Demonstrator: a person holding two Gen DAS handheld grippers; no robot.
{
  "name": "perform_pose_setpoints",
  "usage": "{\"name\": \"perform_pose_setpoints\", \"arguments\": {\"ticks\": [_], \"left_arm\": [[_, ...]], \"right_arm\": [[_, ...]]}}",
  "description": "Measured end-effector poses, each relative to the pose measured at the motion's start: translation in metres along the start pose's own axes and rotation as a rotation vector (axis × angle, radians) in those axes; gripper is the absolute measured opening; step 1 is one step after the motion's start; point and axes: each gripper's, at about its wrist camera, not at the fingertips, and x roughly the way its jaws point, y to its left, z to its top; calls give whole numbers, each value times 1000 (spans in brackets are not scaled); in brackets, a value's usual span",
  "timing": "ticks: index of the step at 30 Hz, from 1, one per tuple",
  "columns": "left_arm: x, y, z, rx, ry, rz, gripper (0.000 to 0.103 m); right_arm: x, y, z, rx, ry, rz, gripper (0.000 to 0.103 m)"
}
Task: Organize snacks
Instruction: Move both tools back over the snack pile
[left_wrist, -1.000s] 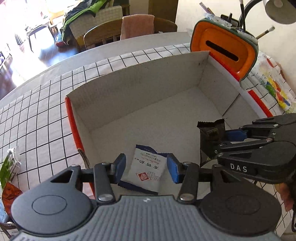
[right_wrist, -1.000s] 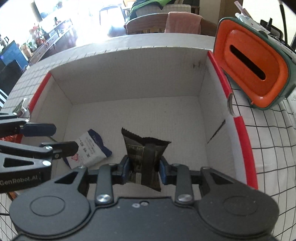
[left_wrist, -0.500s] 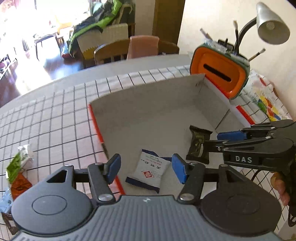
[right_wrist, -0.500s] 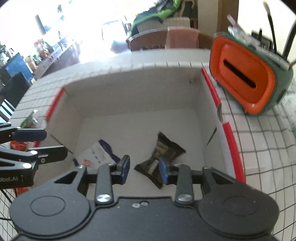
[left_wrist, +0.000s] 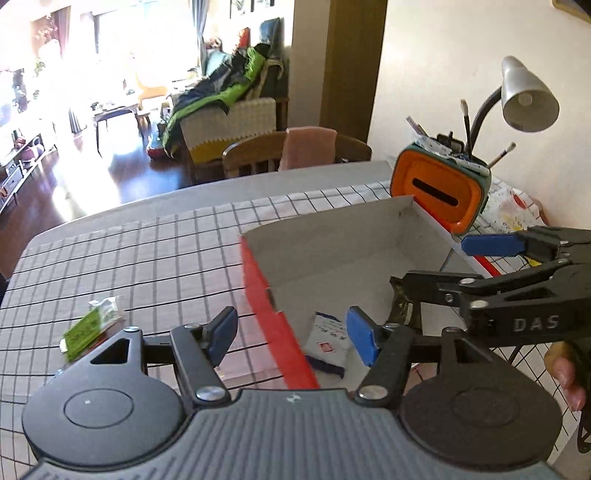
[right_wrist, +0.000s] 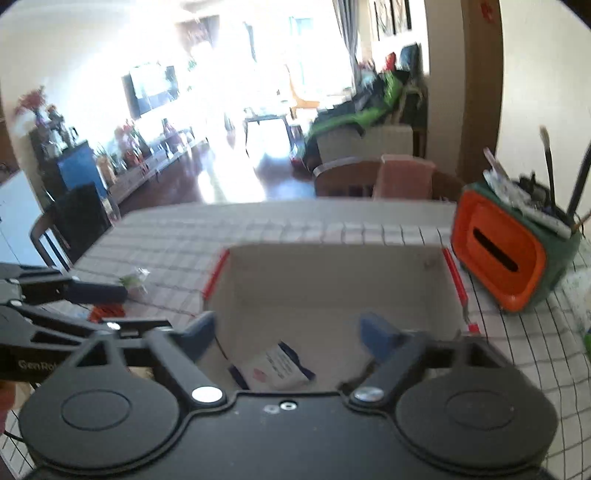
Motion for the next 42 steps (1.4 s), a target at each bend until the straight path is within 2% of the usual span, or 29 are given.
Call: {"name": "perform_pose_setpoints", "arguments": {"ticks": [1,3,5,7,14,16,23,29,34,39,42], "left_arm": [[-4,5,-3,-7,-7,4,66],[-14,15,-8,-22,-21,12,68],[-24,27,-15,-34,-40,28,72],[-33,40,-23,-43,-58,49,79],[-57,86,-49,-58,-97,89,87],[-61,99,-55,-66,-102,104,93],[-73,154,-77,-120,-136,112,96],[-73,198,-91,-118,-109,138,97],[-64,229,-103,-110,-66,164,97],[-48,251,-115,-76,-13,118,97],[-40,258,-122,-47,1,115,97]], "right_arm": [[0,3,1,-9,-4,7,92],[-1,12,3,-19,-14,17,100],[-3,22,4,-22,-25,35,103],[-3,33,5,-27,-27,60,103],[9,71,2,-7,-10,96,103],[11,85,-3,-10,-22,97,103],[27,130,-16,-5,-19,104,103],[55,160,-33,44,61,42,103],[93,189,-48,104,222,-59,103],[126,215,-59,135,326,-162,102],[144,224,-64,185,368,-221,102]]}}
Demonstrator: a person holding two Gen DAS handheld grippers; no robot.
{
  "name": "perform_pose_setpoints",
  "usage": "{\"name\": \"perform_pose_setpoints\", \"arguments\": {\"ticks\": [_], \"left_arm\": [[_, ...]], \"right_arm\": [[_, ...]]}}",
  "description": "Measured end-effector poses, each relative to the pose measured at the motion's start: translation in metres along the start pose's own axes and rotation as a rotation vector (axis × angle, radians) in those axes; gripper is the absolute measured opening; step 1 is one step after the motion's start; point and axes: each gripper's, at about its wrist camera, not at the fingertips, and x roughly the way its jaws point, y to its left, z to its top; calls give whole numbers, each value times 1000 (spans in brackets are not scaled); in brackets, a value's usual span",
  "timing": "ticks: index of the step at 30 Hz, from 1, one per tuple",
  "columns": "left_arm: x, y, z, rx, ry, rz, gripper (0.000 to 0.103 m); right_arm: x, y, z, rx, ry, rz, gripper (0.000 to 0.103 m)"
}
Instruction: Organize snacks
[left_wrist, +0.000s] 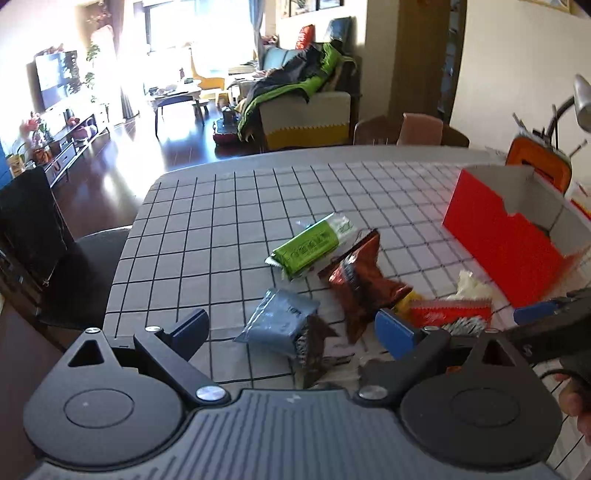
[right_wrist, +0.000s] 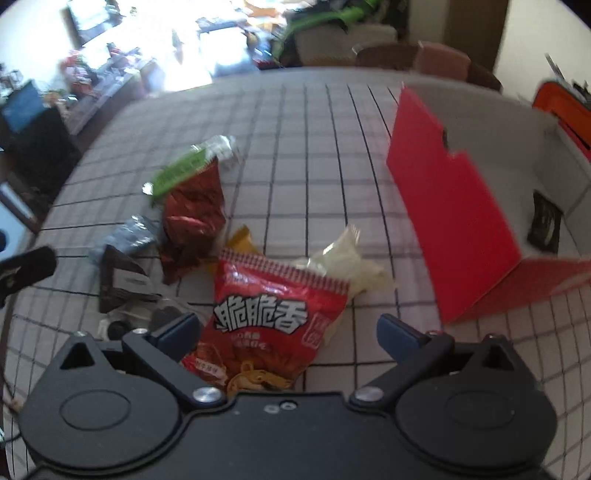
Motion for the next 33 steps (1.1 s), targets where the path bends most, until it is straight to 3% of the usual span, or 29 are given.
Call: {"name": "perform_pose_setpoints", "arguments": {"ticks": [8,13,15,21,29,33], "left_arm": [[20,14,-10,24,43,-14,97],[33,8,-13,93,60,-34,97],[38,3,-16,127,64,-41,97],[48,-14,-24,225,54,-53,97],[53,-19,-27,228,76,-96,96],[51,-16,-37,190,124,-128,94]], "right_arm": [[30,22,-2,74,65,-135,102],[38,28,1,79,78,-187,97],[40,31,1,59,93,-186,89],[35,31,-1,50,88,-160,76],[29,22,-2,84,79,-121,72],[22,15,-4,96,81,-87,72]]}}
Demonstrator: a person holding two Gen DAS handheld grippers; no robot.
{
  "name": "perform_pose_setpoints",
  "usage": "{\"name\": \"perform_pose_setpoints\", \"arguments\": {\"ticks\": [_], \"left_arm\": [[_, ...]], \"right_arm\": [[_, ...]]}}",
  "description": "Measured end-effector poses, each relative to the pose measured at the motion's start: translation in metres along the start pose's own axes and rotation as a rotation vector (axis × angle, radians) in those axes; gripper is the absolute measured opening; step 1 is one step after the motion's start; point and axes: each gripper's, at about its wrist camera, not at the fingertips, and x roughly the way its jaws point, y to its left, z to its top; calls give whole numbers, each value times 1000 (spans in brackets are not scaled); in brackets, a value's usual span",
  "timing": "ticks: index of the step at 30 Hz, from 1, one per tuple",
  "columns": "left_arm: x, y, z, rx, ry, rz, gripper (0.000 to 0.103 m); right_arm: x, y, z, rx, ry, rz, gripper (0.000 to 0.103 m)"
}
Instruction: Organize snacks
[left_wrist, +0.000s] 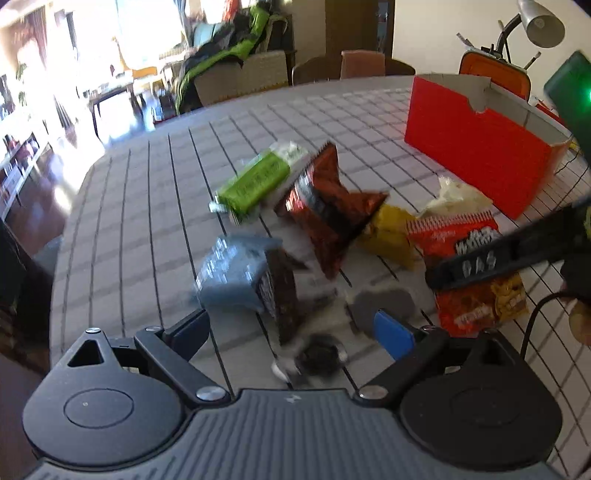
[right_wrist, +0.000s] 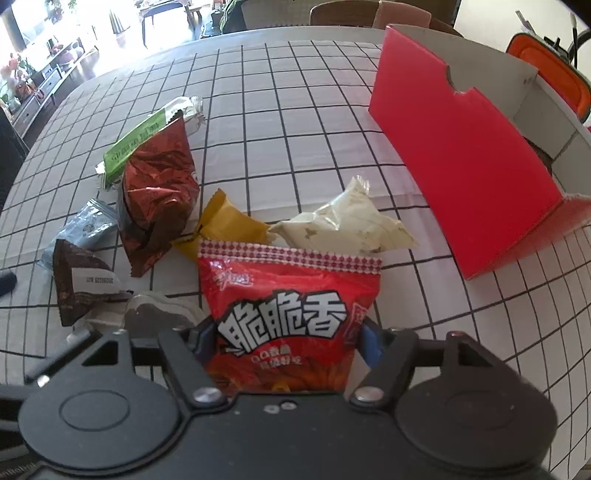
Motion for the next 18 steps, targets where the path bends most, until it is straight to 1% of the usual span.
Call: {"name": "perform_pose_setpoints", "arguments": {"ticks": [1,2,4,5,7,8,9,13,14,15,16,18], "left_arm": [[1,-2,-2,1,4,2,89],[1,-6,-4,9,5,10,87],[1,-12,-4,22,-1,16,86],[4,-15,-3,35,10,17,84],[11,-22,-2,65,62,17,67],[15,-24,-1,76,94,21,64],[20,-25,-1,73,122,31,59],[26,-16,3,0,151,13,56],[27,-14,3,-22,156,4,55],[27,-12,4,-37,159,-7,50],[26,-12,3,-43,158,-12,46],[25,-14,3,-35,159,5,46]], "right_arm": [[-2,-1,-1,-5,-2,8,72],[-4,-1,-1,-9,-7,14,72],[-9,-1,-1,-19,-17,25,72],[-11,-2,-2,-24,-20,32,72],[-16,-4,-3,-22,-24,49,72],[-18,-5,-3,-20,-24,57,72],[-21,-7,-4,-16,-26,62,72],[-27,-13,-4,0,-36,76,72],[-28,-15,-4,5,-38,79,72],[-29,-17,-4,9,-40,82,72],[-30,-18,-4,12,-43,84,72],[-32,-22,-5,17,-46,87,72]]}}
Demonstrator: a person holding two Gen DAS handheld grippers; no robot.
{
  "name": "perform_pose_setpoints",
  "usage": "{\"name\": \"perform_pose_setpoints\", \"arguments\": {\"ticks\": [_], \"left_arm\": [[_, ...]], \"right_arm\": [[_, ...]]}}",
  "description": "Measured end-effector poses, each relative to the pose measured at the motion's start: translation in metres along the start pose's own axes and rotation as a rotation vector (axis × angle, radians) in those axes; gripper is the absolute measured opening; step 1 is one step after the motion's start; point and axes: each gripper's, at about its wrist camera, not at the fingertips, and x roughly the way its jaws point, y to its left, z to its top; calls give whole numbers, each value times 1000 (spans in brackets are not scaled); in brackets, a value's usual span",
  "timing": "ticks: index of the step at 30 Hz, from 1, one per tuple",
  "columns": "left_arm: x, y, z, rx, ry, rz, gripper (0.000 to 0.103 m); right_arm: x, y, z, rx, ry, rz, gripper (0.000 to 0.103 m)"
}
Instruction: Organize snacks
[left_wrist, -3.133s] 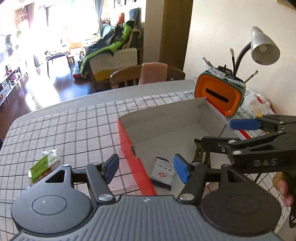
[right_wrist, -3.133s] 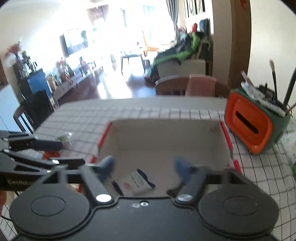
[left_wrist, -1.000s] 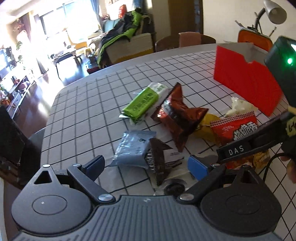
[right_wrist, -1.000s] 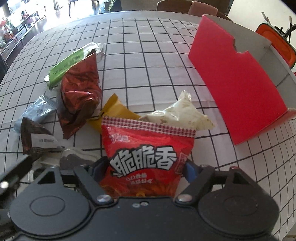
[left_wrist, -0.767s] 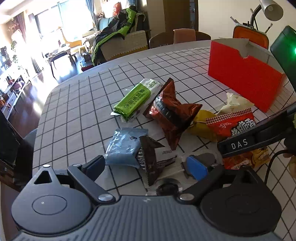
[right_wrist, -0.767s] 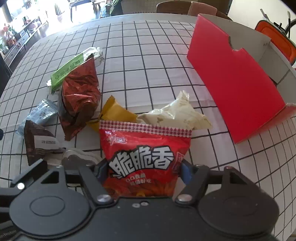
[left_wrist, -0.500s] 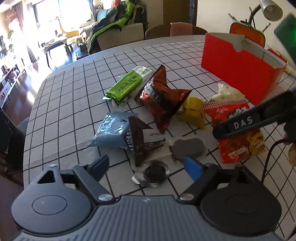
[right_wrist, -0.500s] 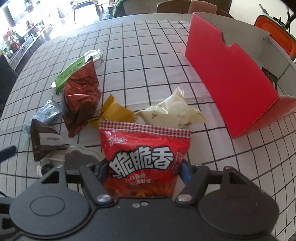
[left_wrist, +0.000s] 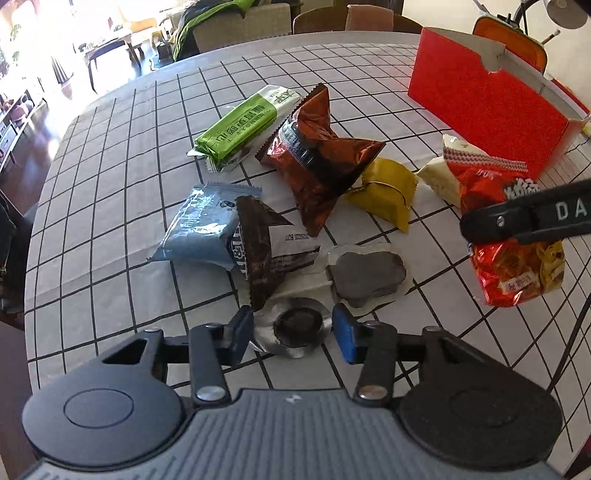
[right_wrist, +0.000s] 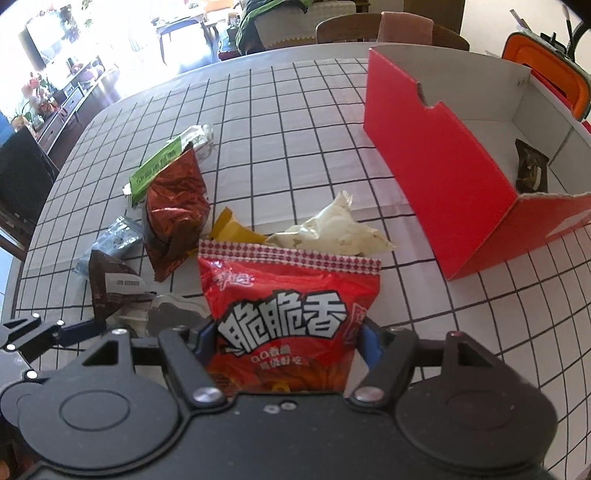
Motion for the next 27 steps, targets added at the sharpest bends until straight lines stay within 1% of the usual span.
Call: {"name": "perform_pose_setpoints", "arguments": {"ticks": [2,5,6,10,18,22,27], "left_arm": [[-1,1,-1,-13,0,-4,45],[-6,1,-3,-33,-1,-2,40],[-8,1,-3,-39,-4,-2,30],[-12,5,-6,-86,4,-4,30],[-37,12,-20,-196,-19,3,30],[-58,8,-19,-233,-46,4,29],[-81,-7,-4,-253,-93,6,29]], "right_arm": [[-1,-3,0,6,-3,3,72],[-5,-8,-1,11,-7,3,72],[-6,-10,-1,12,-9,5,72],[-15,-16,0,6,-29,11,72],[-36,-30,6,-22,-58,43,72],[-50,-37,12,-48,-83,71,72],[-66,-52,23,-83,-106,108,72]]}}
